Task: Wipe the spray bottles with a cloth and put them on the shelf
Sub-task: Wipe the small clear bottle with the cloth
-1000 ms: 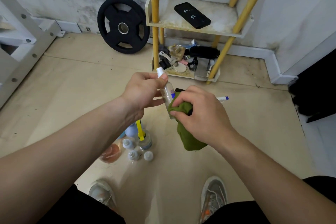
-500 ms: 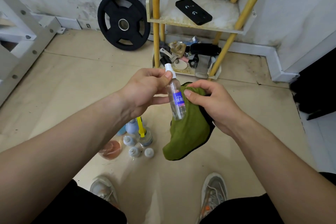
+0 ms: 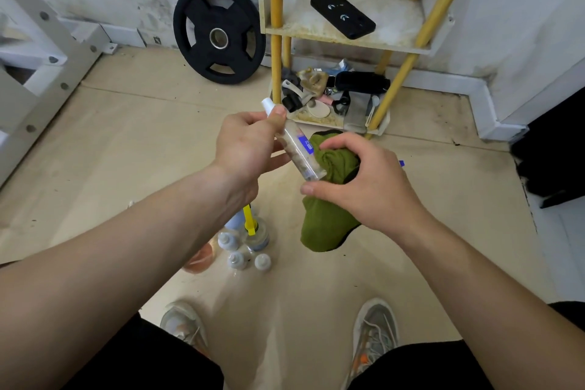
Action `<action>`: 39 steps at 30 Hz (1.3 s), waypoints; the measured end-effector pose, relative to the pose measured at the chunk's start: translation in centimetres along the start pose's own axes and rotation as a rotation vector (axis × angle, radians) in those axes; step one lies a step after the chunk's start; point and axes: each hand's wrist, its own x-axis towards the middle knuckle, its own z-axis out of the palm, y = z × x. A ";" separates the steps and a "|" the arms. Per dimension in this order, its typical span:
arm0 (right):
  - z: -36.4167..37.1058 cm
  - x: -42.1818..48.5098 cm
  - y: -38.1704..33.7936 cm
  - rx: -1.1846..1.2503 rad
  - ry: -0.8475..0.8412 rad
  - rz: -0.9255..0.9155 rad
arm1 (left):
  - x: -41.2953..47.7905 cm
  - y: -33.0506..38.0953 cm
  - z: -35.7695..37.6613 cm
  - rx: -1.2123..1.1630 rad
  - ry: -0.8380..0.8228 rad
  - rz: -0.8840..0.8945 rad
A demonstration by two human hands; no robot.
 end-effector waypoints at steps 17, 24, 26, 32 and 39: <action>0.0 0.7 1.3 0.933 -0.262 0.297 | 1.4 2.3 -2.0 -0.070 -0.510 -0.011; 0.1 1.4 1.2 0.910 -0.105 0.194 | 2.1 2.3 -2.6 0.128 -0.369 0.142; -0.1 1.2 1.0 0.613 -0.032 0.038 | 2.0 2.1 -2.4 0.146 -0.327 0.156; -0.3 0.5 -0.1 0.123 0.063 -0.241 | 1.4 0.5 -1.3 0.192 -0.288 0.142; -1.0 1.2 -0.4 0.165 0.132 -0.148 | 0.5 -1.0 0.2 0.231 -0.336 0.118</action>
